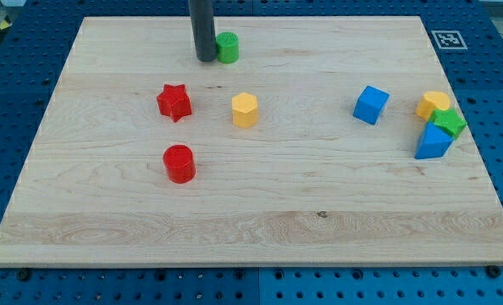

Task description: Move green circle on right side

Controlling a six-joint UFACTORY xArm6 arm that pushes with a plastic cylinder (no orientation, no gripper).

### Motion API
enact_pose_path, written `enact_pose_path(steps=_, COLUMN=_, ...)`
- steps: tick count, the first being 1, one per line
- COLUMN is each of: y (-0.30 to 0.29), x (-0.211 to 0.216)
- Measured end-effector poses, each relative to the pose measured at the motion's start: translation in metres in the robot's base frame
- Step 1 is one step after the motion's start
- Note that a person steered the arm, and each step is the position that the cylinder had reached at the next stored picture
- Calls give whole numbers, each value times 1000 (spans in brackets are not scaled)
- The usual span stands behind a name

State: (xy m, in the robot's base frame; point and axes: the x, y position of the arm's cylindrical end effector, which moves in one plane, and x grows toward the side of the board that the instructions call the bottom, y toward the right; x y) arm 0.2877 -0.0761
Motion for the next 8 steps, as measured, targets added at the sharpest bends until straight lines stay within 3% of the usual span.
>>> enact_pose_path(steps=2, y=-1, x=-63)
enact_pose_path(steps=3, y=3, x=-69)
enact_pose_path(steps=5, y=2, x=-59)
enact_pose_path(steps=8, y=8, x=-11)
